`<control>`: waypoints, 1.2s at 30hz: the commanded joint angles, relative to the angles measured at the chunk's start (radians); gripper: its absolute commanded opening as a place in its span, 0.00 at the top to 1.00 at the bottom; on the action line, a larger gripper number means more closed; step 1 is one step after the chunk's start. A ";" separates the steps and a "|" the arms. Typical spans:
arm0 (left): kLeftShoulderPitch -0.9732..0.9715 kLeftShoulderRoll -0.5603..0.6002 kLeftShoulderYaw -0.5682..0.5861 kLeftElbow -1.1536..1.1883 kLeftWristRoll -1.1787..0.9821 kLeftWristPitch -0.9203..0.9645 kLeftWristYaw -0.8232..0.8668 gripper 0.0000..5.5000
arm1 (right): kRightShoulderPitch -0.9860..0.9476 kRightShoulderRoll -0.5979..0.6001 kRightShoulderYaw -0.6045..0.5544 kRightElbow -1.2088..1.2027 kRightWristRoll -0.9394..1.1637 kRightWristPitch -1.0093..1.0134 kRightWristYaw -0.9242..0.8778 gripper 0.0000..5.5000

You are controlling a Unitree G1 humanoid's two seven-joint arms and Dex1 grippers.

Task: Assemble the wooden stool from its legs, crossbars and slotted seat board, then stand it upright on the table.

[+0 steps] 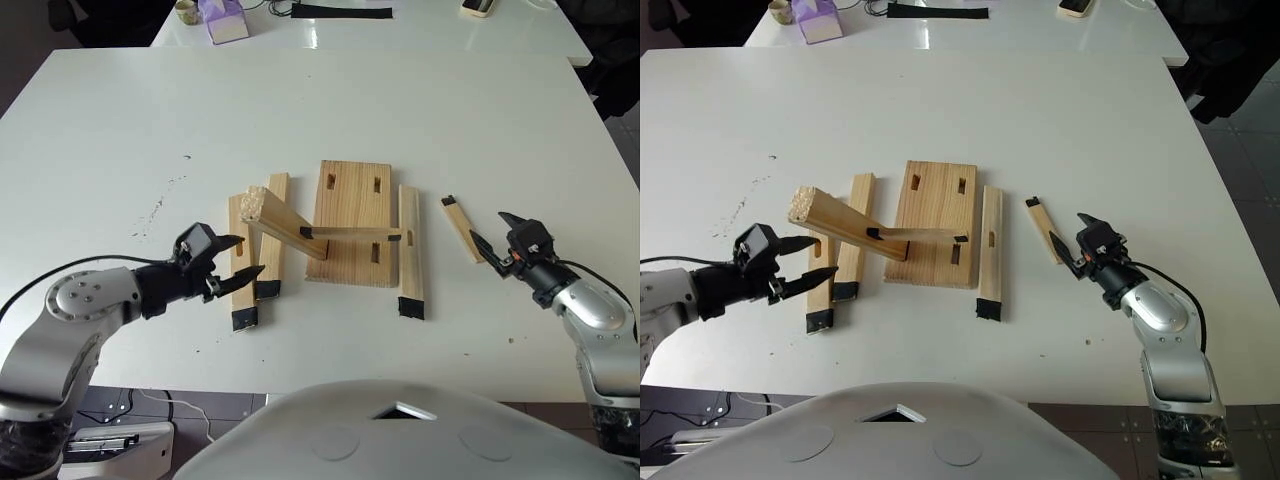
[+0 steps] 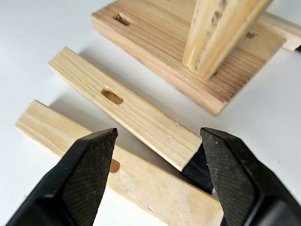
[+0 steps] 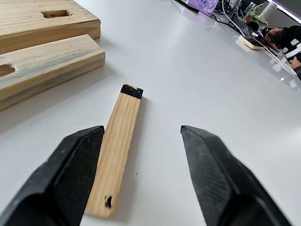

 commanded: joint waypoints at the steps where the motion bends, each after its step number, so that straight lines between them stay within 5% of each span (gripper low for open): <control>1: 0.096 0.019 -0.002 -0.073 0.037 0.066 0.028 0.40 | 0.019 -0.006 -0.029 -0.027 0.007 0.020 -0.006 0.45; 9: 0.127 0.066 0.002 -0.097 0.057 0.149 0.024 0.40 | 0.059 0.017 -0.019 -0.058 -0.008 0.028 -0.022 0.45; 17: -0.003 0.126 -0.035 0.172 0.148 0.038 -0.040 0.40 | 0.074 0.029 -0.024 -0.078 -0.011 0.034 -0.039 0.45; 26: -0.214 0.070 -0.038 0.293 0.129 0.093 -0.015 0.40 | 0.078 0.024 -0.021 -0.070 -0.025 0.027 -0.038 0.45; 36: -0.179 -0.012 -0.050 0.307 0.104 0.208 0.023 0.40 | 0.054 0.015 -0.019 -0.054 -0.039 0.026 -0.027 0.45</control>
